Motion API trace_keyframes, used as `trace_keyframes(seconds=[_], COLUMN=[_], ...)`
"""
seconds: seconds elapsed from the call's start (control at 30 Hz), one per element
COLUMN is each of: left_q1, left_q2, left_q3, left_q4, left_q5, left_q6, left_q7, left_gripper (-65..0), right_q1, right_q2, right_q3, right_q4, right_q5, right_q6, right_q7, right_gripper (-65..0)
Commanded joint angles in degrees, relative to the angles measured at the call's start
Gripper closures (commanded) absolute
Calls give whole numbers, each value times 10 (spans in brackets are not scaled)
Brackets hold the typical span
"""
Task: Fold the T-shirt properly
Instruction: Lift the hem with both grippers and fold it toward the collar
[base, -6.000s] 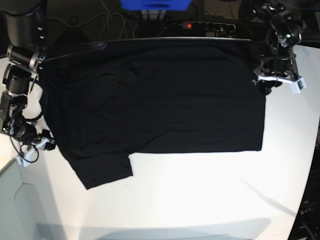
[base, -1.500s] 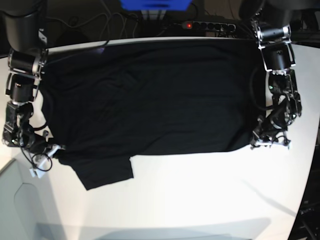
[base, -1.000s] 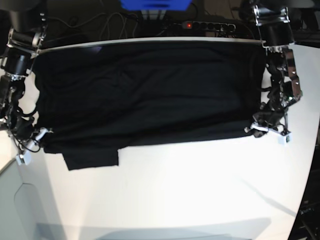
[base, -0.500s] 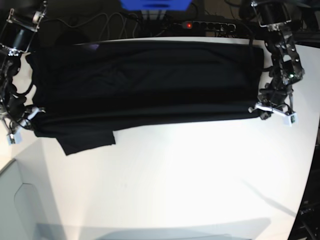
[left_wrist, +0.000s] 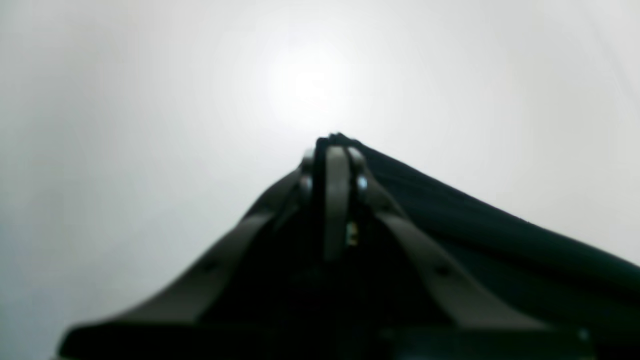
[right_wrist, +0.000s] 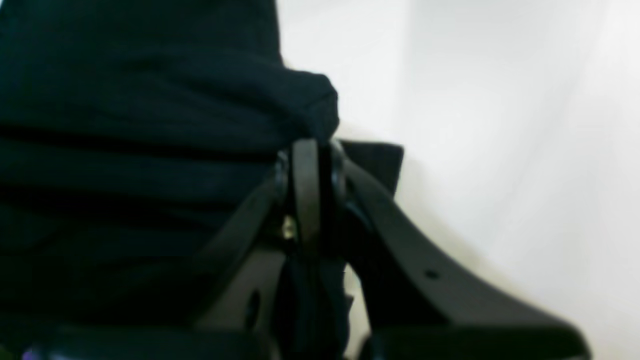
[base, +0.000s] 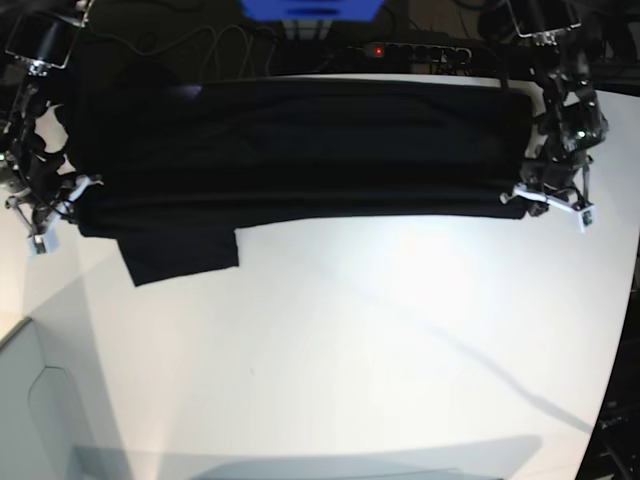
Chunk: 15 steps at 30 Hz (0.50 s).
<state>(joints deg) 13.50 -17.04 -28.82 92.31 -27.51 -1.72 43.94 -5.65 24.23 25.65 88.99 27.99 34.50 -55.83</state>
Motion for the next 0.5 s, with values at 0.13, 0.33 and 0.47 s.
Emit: trace_keyframes(seconds=[0.13, 0.33, 0.47], left_q1=[-7, -7, -8], left_q2=[18, 24, 24], left_q3=[-1, -2, -3], left_q4=[9, 8, 8], left_q5=[81, 100, 100], left_q6=[3, 3, 3], left_q7=[-11, -11, -11], left_gripper=[0, 0, 0], right_q1=[-7, -12, -13], right_q2=[12, 9, -1], right_q3=[6, 6, 6], right_q4=[24, 24, 22], right_q5=[-3, -3, -3], right_q6=[4, 4, 4], right_q7=[-27, -63, -67], right_gripper=[0, 0, 0])
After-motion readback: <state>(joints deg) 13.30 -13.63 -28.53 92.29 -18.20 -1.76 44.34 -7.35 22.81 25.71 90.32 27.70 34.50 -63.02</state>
